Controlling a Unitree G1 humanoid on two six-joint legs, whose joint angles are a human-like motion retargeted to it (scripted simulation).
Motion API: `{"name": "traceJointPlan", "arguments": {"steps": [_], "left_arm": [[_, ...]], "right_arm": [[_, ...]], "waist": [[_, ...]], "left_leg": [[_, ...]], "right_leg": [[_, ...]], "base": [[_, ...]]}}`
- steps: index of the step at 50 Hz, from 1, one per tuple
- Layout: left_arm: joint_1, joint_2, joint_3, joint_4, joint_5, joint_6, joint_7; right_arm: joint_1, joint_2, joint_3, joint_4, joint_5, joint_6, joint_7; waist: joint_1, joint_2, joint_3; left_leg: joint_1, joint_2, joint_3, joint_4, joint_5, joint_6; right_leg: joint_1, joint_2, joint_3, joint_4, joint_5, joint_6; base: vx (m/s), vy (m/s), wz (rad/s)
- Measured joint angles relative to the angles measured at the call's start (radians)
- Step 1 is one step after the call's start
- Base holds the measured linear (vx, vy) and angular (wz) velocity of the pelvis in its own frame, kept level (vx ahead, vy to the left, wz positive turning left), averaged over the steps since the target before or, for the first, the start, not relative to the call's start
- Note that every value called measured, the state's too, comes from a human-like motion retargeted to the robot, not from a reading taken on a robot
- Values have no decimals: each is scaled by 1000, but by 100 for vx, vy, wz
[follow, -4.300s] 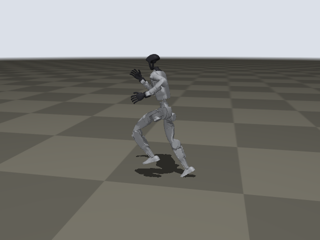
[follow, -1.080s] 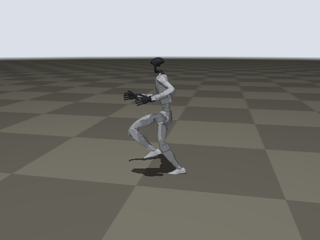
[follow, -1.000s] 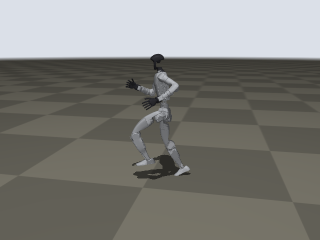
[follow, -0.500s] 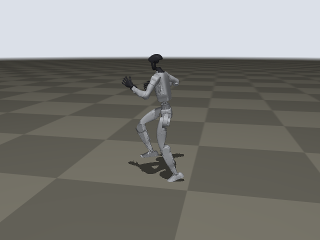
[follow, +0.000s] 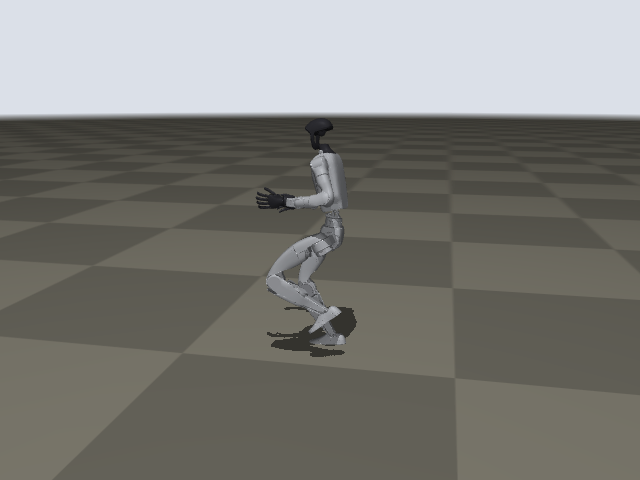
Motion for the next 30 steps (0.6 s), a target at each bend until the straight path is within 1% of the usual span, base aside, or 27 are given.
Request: {"name": "traceJointPlan", "arguments": {"steps": [2, 3, 5, 7, 8, 10, 11, 12, 13, 15, 18, 21, 23, 25, 27, 28, 30], "left_arm": [[36, 27, -42, -11, 16, 17, -36], [60, 32, -58, -7, 19, 17, -44], [174, 40, -80, -22, 90, 1, -27], [177, 69, -49, 13, 226, 1, 15], [183, 92, -23, 22, 319, 1, 32], [177, 161, 49, 41, 515, 16, 21], [161, 209, 87, 53, 600, 30, -15], [146, 257, 124, 65, 675, 44, -52], [130, 306, 154, 76, 733, 55, -90], [108, 406, 197, 81, 794, 71, -126], [104, 571, 252, 51, 800, 74, -97], [121, 736, 330, 38, 799, 70, -95], [145, 818, 398, 45, 802, 68, -111], [169, 866, 467, 56, 802, 71, -124], [191, 889, 524, 68, 793, 77, -134], [196, 899, 550, 73, 785, 80, -139], [200, 925, 590, 79, 745, 89, -147]], "right_arm": [[-13, -5, 75, -117, -103, 3, 17], [-27, -23, 114, -165, -167, 3, 31], [1, -51, 191, -280, -262, -16, 51], [-47, -105, 215, -347, -266, -52, 45], [-62, -134, 219, -383, -287, -70, 35], [-95, -202, 195, -430, -364, -92, 38], [-98, -234, 167, -426, -391, -91, 64], [-94, -263, 137, -417, -413, -87, 96], [-76, -289, 104, -400, -425, -78, 141], [-15, -354, 28, -375, -448, -65, 232], [75, -517, -81, -380, -438, -59, 256], [164, -676, -199, -389, -398, -52, 268], [232, -753, -291, -394, -385, -48, 293], [293, -810, -379, -400, -378, -43, 318], [340, -853, -450, -403, -360, -44, 327], [363, -870, -484, -403, -351, -42, 333], [405, -900, -536, -402, -339, -42, 314]], "waist": [[74, 22, -22], [105, 22, -34], [144, 18, -67], [162, 20, -89], [166, 16, -98], [161, -4, -110], [151, -21, -111], [139, -38, -113], [126, -54, -114], [104, -72, -119], [94, -86, -136], [104, -94, -163], [111, -92, -179], [99, -84, -189], [75, -75, -192], [55, -69, -192], [10, -55, -194]], "left_leg": [[75, -73, -80, -385, 114, -73], [148, -108, -129, -623, 202, -123], [364, -131, -239, -1100, 334, -203], [497, -91, -260, -1336, 252, -196], [544, -69, -232, -1402, 196, -179], [598, -39, -160, -1513, 163, -152], [606, -36, -133, -1557, 186, -154], [614, -33, -109, -1599, 209, -163], [619, -32, -91, -1636, 234, -185], [638, -25, -53, -1706, 267, -223], [665, -22, 15, -1782, 278, -224], [696, -14, 84, -1854, 283, -239], [728, -10, 126, -1922, 298, -255], [754, -10, 151, -1979, 314, -260], [770, -10, 162, -1984, 307, -258], [769, -12, 158, -1976, 303, -259], [766, -12, 140, -1953, 289, -268]], "right_leg": [[74, 46, 68, -141, 27, -21], [108, 58, 109, -202, 53, -8], [211, 75, 191, -355, 107, 18], [241, 92, 254, -451, 133, 45], [247, 98, 287, -484, 142, 54], [230, 107, 343, -507, 154, 64], [209, 105, 354, -503, 163, 70], [190, 100, 355, -501, 172, 75], [171, 89, 335, -504, 183, 80], [152, 52, 252, -549, 200, 80], [174, 0, 127, -671, 201, 85], [193, -33, 67, -752, 187, 86], [190, -44, 52, -781, 205, 94], [188, -40, 63, -807, 242, 114], [178, -42, 46, -769, 238, 156], [183, -44, 41, -769, 235, 157], [225, -50, 31, -822, 250, 127]], "base": [[35, 18, -174], [37, 21, -199], [39, 22, -207], [34, 23, -184], [26, 24, -167], [15, 23, -144], [5, 20, -114], [0, 18, -93], [0, 17, -86], [1, 18, -89], [5, 17, -111], [6, 11, -123], [5, 9, -111], [4, 9, -69], [5, 8, -21], [5, 6, 23], [5, 4, 49]]}}
